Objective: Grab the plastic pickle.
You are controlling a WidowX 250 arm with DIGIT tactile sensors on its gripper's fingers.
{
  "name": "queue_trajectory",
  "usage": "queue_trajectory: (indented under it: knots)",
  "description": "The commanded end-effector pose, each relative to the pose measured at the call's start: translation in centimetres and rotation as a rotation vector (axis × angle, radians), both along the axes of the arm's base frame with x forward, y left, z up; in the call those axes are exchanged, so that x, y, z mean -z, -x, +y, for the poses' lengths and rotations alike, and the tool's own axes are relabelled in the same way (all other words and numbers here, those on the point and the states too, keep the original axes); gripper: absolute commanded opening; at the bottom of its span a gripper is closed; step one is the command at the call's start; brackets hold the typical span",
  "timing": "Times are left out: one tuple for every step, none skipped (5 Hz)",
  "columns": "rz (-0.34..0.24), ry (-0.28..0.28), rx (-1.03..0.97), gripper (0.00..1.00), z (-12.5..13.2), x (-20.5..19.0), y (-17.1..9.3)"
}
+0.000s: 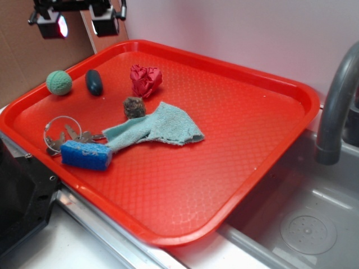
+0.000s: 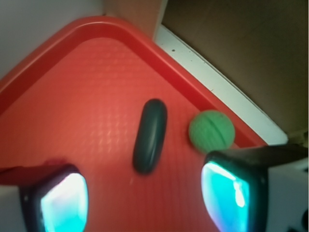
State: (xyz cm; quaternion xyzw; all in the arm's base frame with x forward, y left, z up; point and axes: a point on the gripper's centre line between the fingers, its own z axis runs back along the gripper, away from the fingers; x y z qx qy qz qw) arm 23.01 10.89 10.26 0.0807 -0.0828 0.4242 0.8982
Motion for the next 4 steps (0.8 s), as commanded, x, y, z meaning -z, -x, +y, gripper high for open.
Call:
queue_trajectory:
  knots:
    - [-0.012,-0.012,-0.292,1.0,0.1,2.9,1.8]
    - [-0.032,0.028,-0.247,1.0,0.4,4.6,3.6]
    - [-0.033,0.047,-0.196,1.0,1.0,5.9,3.3]
    - [0.004,0.077,-0.148,1.0,1.0,7.2,2.4]
